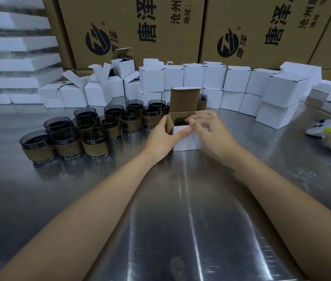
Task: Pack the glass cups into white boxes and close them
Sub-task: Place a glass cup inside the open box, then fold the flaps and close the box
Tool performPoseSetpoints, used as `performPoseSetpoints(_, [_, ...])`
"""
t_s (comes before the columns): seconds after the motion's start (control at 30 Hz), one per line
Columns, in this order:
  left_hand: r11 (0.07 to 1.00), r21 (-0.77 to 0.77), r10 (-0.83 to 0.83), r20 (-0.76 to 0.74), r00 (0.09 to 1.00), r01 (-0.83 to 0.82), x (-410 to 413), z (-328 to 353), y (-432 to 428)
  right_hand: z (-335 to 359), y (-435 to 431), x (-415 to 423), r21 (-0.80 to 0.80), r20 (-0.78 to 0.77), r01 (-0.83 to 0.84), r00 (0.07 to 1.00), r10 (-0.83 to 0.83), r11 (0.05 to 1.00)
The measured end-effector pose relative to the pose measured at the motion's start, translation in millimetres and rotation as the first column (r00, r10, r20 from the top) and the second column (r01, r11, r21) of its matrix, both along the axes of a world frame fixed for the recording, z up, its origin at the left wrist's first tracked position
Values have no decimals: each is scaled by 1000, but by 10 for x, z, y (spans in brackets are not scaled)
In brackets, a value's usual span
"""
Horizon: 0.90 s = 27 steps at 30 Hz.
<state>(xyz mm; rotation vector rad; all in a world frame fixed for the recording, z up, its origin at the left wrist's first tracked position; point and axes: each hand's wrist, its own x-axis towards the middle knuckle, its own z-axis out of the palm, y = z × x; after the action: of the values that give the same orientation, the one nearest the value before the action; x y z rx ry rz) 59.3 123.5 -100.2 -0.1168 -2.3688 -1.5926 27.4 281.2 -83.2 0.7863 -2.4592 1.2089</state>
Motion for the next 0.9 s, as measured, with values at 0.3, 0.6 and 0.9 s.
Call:
performPoseSetpoints(0.3, [982, 188, 30, 43, 999, -37, -5, 18, -1, -34, 92, -38, -486, -58, 50, 994, -89, 873])
performPoseSetpoints(0.6, [876, 473, 178, -132, 975, -96, -36, 4, -41, -9, 28, -44, -681, 168, 17, 977, 133, 732])
performPoseSetpoints(0.9, [993, 118, 6, -228, 974, 22, 8, -25, -3, -116, 7, -72, -396, 203, -55, 968, 146, 917])
